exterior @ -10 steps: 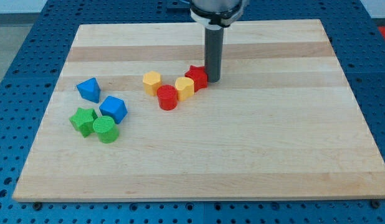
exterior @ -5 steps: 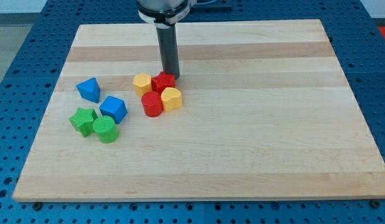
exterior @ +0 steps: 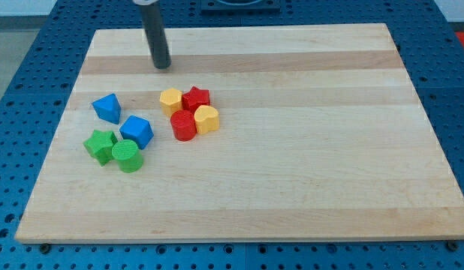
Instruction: Push the red star into the group of blocks
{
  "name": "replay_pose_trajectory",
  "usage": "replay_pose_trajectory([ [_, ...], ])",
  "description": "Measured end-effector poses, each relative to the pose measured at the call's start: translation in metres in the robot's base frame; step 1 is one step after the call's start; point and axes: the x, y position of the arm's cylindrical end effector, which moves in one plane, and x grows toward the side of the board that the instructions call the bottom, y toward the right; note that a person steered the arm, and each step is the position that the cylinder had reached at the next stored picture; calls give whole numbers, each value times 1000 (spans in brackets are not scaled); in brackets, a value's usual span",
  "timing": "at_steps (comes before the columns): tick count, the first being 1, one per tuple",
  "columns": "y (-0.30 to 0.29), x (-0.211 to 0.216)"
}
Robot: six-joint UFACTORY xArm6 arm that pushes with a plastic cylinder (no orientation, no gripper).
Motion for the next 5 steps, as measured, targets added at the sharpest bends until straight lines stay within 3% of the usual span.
replay_pose_trajectory([
  [2,-32,1],
  [5,-61,43],
])
